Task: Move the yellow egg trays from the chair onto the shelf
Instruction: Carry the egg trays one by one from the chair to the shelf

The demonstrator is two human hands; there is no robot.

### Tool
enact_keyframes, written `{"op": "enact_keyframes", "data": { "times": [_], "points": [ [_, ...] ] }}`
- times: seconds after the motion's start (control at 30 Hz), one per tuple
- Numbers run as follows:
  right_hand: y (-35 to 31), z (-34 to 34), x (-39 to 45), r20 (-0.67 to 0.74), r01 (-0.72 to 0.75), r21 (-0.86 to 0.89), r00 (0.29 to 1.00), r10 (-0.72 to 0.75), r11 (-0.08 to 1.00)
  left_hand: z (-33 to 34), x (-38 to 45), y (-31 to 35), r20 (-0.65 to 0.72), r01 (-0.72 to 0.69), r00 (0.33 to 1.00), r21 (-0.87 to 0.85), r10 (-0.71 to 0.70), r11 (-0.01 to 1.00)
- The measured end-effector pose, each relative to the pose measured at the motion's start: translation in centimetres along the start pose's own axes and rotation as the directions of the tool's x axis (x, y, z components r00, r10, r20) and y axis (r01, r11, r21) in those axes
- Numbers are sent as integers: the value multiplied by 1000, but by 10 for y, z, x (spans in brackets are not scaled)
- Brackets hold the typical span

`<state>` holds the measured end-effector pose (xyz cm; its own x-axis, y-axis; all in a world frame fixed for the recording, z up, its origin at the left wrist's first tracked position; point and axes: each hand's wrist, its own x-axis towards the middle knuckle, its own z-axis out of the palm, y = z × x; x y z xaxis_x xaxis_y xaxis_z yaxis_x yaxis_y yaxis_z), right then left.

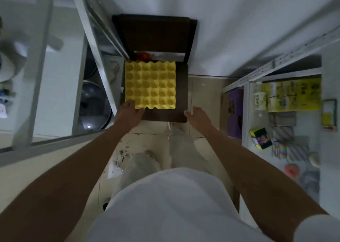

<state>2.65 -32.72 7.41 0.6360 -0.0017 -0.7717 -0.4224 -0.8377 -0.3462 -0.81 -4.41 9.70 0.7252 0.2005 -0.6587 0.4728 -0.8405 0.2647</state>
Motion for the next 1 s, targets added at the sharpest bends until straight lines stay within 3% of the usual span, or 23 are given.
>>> {"op": "enact_keyframes", "data": {
  "times": [0.2, 0.37, 0.5, 0.57, 0.67, 0.87, 1.0],
  "points": [
    [-22, 45, 90, 96, -83, 60, 992, 77, 995, 6, 96, -32, -14, 194, 981, -57, -195, 979],
    [-34, 98, 165, -76, -198, 290, 971, 228, 936, 33, 185, -63, 85, 204, 976, -66, -199, 977],
    [-51, 122, 199, -86, -184, 342, 970, 226, 922, 39, 238, -69, 1, 345, 934, -257, -357, 903],
    [-59, 128, 204, -57, -179, 354, 976, 212, 918, 41, 256, -70, 41, 399, 910, -351, -412, 847],
    [-63, 131, 204, -75, -177, 362, 973, 217, 915, 49, 267, -72, 30, 374, 919, -385, -394, 844],
    [-71, 136, 201, -113, -194, 337, 963, 245, 921, 49, 268, -78, -147, 311, 920, -290, -363, 905],
    [-71, 132, 202, -257, -191, 264, 931, 260, 945, 47, 271, -82, -171, 316, 909, -313, -381, 896]
  ]
}}
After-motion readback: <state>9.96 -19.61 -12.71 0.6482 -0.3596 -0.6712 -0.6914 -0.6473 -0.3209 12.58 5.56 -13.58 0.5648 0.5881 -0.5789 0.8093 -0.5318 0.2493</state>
